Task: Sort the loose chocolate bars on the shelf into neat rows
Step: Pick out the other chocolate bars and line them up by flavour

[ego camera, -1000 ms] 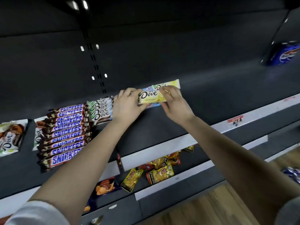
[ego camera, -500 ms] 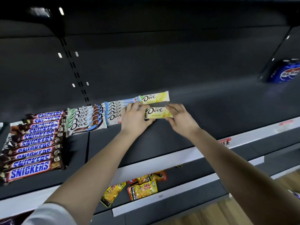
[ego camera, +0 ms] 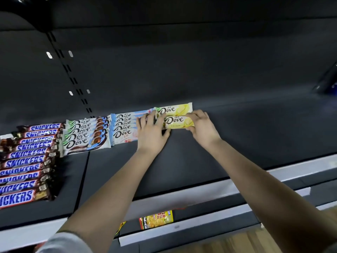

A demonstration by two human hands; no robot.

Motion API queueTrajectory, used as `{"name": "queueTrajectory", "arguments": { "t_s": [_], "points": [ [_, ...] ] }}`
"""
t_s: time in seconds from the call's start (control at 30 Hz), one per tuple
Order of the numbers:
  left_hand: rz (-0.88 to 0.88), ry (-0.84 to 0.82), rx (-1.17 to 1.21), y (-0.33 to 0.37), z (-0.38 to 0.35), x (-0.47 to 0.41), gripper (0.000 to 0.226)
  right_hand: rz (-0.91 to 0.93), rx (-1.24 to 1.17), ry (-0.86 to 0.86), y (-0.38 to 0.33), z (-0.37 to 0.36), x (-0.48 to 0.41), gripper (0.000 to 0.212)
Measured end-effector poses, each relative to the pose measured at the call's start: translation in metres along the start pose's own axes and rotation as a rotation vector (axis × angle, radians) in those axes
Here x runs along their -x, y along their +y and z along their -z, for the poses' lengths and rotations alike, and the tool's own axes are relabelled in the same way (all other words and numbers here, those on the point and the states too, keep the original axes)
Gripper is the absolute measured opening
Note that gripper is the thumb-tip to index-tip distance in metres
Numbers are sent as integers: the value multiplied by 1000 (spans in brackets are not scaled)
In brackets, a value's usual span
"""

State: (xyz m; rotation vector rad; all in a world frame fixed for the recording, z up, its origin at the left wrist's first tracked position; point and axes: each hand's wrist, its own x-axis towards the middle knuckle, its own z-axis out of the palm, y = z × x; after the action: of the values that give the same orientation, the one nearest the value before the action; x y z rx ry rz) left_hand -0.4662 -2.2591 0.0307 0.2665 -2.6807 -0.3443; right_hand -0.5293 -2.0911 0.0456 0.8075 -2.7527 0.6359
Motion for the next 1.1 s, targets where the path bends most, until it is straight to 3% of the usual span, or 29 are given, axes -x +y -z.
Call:
{"name": "queueTrajectory", "arguments": {
  "t_s": [0.1,0.33,0.63,1.1],
  "points": [
    [39,14,-15,-1,-1,-2,61,-19,-21,33,2,-7,-14,44],
    [45,34,-40,-2,-5,-2,52,-27,-22,22,0,-21,-35,43],
    [41,53,-56,-3,-7,-4,49,-71,150,71,-4,-21,-32,42],
    [50,8,10,-2,2,-2,57,-132,106,109,-44,-20,-15,39]
  ]
}}
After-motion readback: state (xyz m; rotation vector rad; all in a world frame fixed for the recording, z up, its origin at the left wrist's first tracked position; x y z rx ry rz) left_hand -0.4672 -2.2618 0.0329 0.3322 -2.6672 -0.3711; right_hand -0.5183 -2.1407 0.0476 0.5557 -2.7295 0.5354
